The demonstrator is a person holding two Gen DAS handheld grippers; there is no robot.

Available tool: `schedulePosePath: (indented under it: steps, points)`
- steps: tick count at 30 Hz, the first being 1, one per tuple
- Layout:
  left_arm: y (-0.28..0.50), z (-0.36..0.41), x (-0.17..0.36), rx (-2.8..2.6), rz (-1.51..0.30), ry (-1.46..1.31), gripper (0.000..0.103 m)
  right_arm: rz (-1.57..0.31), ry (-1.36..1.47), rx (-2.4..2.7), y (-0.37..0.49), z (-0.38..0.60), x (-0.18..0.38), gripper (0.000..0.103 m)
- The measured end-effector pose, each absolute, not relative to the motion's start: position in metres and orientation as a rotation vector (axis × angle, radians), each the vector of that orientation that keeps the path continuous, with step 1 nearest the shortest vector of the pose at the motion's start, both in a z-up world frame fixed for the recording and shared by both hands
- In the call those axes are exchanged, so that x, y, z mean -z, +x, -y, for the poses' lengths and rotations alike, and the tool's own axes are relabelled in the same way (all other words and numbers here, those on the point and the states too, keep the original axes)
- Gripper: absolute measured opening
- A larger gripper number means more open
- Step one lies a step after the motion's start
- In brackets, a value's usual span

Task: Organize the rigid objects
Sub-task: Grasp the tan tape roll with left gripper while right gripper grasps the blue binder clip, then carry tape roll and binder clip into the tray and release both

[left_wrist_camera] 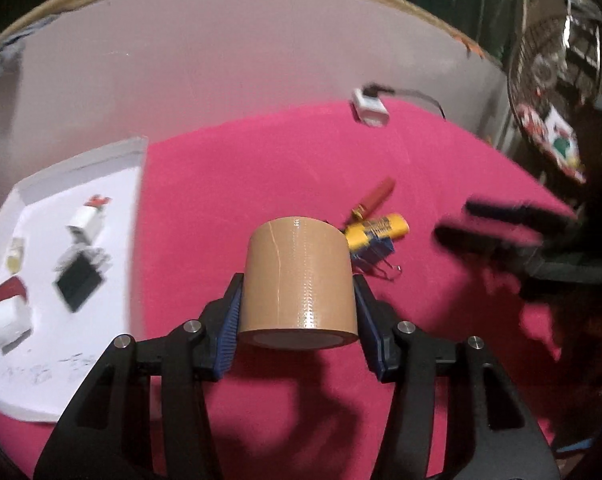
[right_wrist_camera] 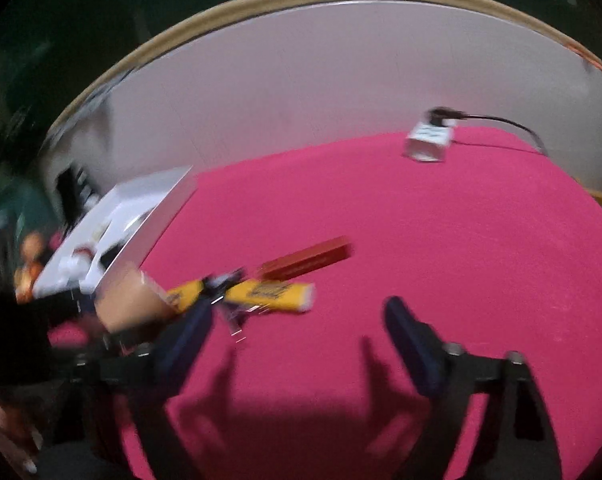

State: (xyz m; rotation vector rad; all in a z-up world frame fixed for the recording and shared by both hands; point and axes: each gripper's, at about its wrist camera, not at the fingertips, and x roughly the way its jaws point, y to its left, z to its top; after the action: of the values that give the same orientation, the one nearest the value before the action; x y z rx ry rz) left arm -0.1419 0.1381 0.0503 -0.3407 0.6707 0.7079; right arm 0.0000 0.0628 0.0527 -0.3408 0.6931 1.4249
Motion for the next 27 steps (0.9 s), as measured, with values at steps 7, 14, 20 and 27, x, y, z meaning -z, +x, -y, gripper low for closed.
schedulePosePath:
  steps: [7, 14, 20, 27]
  points:
    - [-0.170, -0.133, -0.068, -0.725, -0.587, -0.377, 0.051, -0.802, -0.441, -1.476, -0.026, -0.090, -0.033, 0.048]
    - [-0.172, -0.137, -0.064, -0.729, -0.580, -0.421, 0.051, -0.853, -0.434, -1.446, -0.030, -0.114, -0.026, 0.044]
    - [-0.179, -0.137, -0.066, -0.740, -0.566, -0.427, 0.051, -0.819, -0.450, -1.445, -0.035, -0.115, -0.022, 0.008]
    - [-0.183, -0.134, -0.073, -0.758, -0.544, -0.426, 0.051, -0.783, -0.334, -1.487, -0.029, -0.090, -0.044, 0.005]
